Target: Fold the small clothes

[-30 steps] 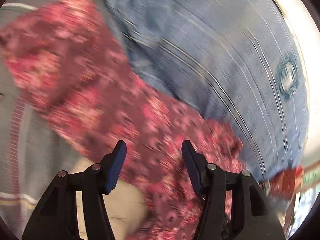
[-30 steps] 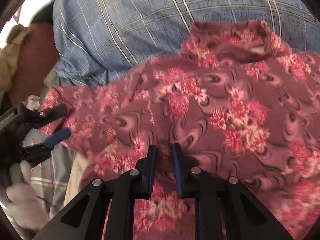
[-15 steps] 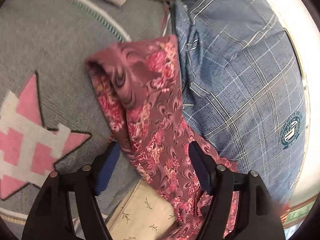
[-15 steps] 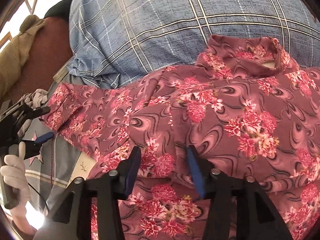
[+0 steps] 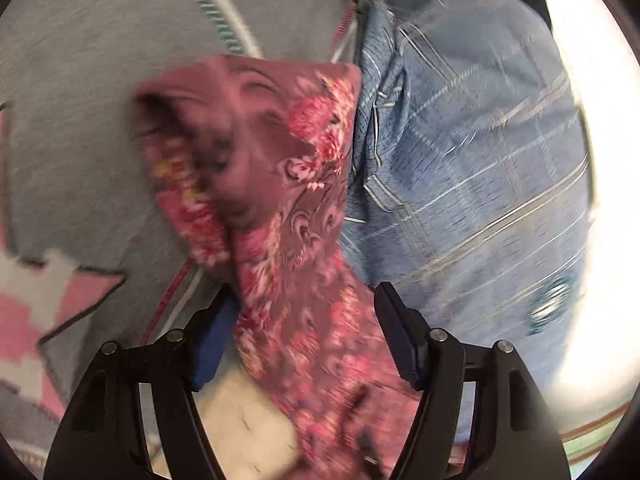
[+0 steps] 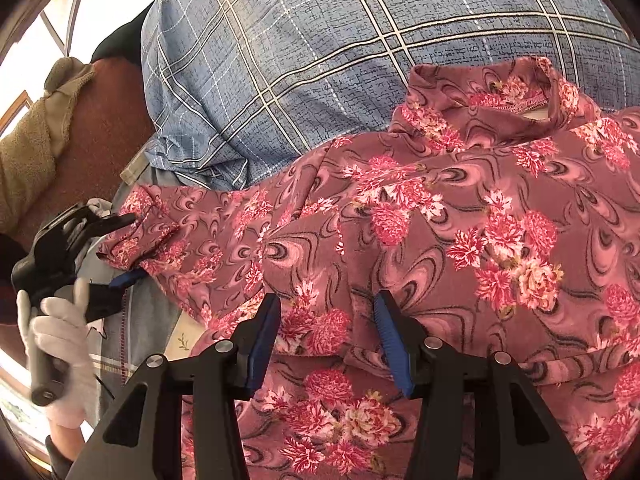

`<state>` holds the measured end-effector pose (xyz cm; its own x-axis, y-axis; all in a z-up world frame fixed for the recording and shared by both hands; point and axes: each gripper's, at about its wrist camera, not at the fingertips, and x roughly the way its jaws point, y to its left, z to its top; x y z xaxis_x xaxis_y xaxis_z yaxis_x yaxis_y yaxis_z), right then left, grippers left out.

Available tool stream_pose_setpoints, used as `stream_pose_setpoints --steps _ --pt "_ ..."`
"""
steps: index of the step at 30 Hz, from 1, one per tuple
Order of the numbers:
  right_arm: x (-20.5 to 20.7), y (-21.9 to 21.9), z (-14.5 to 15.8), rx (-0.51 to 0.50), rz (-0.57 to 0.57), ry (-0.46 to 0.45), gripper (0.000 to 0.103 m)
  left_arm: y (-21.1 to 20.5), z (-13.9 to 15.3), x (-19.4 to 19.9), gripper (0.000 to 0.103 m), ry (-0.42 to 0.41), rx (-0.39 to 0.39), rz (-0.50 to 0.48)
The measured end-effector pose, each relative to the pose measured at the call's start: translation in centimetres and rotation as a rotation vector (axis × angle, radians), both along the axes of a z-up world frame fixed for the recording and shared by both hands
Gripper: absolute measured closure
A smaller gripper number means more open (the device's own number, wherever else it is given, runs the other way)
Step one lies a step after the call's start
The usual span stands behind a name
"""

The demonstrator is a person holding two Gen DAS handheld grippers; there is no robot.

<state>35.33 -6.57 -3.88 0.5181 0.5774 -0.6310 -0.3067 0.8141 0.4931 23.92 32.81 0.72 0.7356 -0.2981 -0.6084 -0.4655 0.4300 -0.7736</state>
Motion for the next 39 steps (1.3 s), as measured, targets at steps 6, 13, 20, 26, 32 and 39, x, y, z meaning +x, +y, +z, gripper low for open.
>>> stream_pose_setpoints --steps 6,13,20,26,32,39 --pt "0.0 0.0 0.0 0.010 -0.003 0.000 0.052 -0.1 0.8 0.1 0.028 -0.126 -0.113 -0.045" --pt "0.1 -0.2 0.1 0.025 -0.005 0.003 0.052 0.4 -2.6 1.7 0.068 -0.055 -0.107 -0.015" --pt "0.1 -0.2 0.1 0.035 0.004 0.019 0.051 -1.2 -2.2 2.5 0.098 -0.043 -0.115 -0.050" --pt "-0.2 -0.9 1.1 0.018 -0.021 0.055 0.052 -8.2 0.9 4.6 0.098 -0.112 -0.059 -0.249" --pt "-3.6 -5.5 3.8 -0.293 -0.165 -0.065 0.052 -16.8 0.3 6.5 0.098 -0.130 -0.116 -0.481" --pt "-5.3 -8.7 1.7 -0.543 -0.232 -0.055 0.033 -25.9 -5.3 8.5 0.098 0.070 -0.086 -0.666"
